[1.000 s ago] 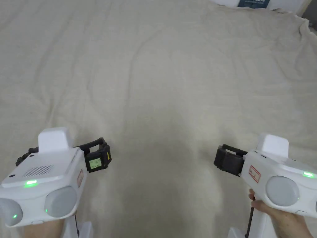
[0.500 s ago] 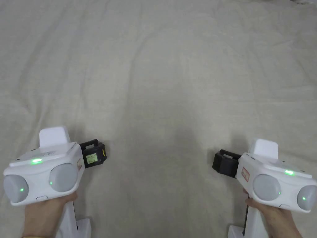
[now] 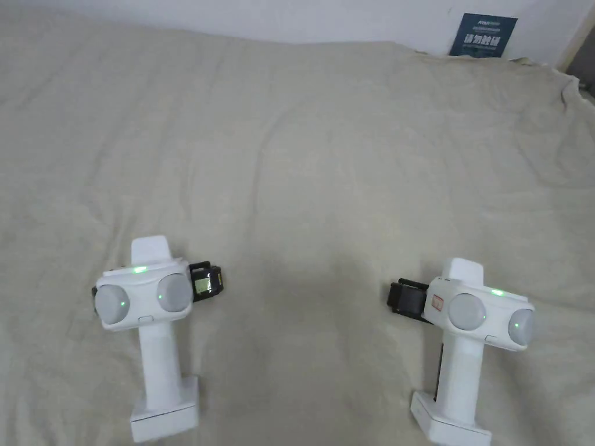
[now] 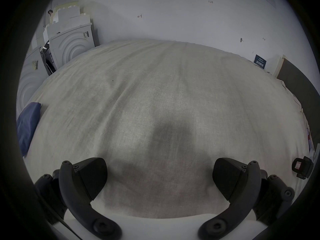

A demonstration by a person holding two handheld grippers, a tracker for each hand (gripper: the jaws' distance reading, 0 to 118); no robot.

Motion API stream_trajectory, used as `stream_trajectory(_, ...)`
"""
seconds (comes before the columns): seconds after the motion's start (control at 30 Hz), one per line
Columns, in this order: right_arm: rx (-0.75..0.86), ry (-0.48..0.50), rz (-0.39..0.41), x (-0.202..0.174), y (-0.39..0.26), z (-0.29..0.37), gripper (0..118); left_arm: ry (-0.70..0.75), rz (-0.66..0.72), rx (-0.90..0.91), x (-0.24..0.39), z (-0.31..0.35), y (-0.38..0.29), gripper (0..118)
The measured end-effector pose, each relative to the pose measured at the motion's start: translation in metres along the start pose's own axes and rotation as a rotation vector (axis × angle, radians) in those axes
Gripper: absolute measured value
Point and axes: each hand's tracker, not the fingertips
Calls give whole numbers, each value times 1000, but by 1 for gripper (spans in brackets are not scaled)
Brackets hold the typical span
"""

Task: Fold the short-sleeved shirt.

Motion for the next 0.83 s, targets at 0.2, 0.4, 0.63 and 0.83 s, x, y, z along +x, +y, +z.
stream_trajectory(0.2, 0, 1, -1, -2, 0, 4, 118, 0, 0, 0, 1, 4, 0, 118)
stream_trajectory(0.4, 0, 2, -1, 0, 0, 3, 118, 1, -1, -1, 1, 9, -2, 118)
stream_trajectory(0.63, -1, 3, -2, 1, 0, 3, 118, 1, 0, -1, 2, 15, -2, 118)
stream_trajectory(0.83, -1, 3, -3, 4, 1, -1, 118, 1, -1, 0, 4, 18, -3, 118)
